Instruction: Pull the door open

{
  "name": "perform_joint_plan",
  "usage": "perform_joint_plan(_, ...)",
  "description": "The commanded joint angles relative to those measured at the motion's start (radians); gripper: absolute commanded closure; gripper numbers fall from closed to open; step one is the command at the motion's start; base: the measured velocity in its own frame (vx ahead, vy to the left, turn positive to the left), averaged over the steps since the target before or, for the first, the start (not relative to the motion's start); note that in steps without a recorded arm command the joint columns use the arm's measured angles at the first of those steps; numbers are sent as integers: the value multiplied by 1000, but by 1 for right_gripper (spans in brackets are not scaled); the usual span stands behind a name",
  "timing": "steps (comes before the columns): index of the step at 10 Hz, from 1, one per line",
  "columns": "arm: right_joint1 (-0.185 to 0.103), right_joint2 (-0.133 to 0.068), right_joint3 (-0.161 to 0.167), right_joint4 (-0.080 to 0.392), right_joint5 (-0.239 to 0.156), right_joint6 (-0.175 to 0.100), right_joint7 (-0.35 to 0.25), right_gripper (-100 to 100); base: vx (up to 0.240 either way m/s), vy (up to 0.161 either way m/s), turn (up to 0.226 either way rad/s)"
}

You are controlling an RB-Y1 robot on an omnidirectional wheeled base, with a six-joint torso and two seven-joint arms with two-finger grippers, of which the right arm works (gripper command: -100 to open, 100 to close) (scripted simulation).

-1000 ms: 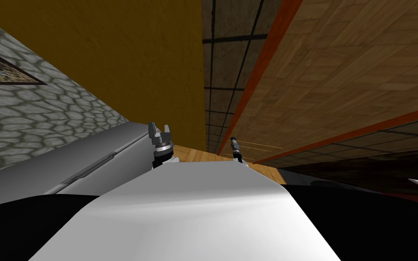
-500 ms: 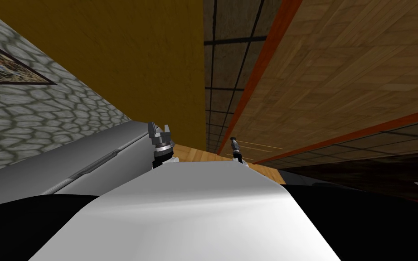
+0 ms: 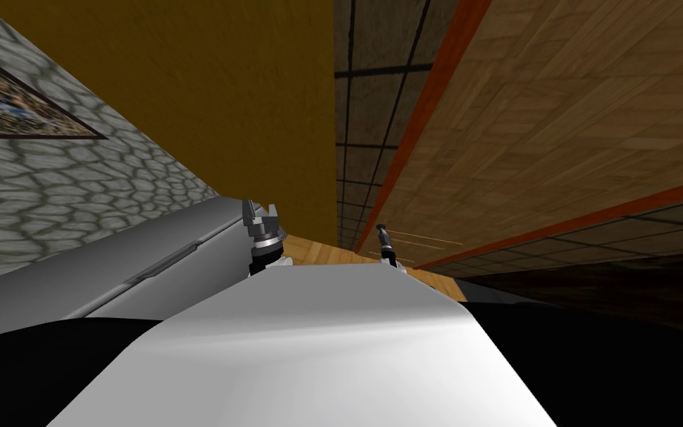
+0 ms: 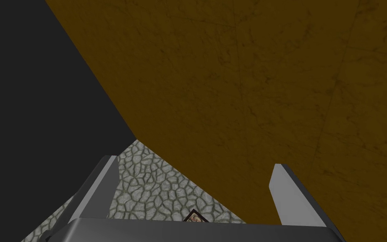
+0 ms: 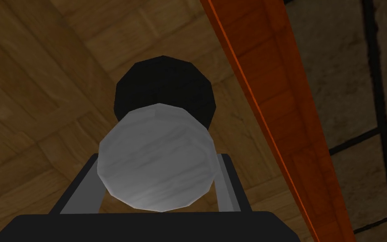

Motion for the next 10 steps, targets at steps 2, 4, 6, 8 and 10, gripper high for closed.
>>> perform_joint_plan(2, 3, 8, 8, 0, -9, 4, -64, 100, -33, -12, 38)
perform_joint_plan(4, 2, 7, 11, 0, -16, 4, -104, 100, -30, -11, 26)
perform_joint_plan(6, 2, 5, 16, 0, -31, 4, -168, 100, -28, -14, 47)
perform_joint_plan(8, 2, 4, 19, 0, -38, 4, -215, 100, -25, -13, 31)
perform_joint_plan(10, 2, 3, 22, 1, -46, 4, -261, 100, -26, -7, 32)
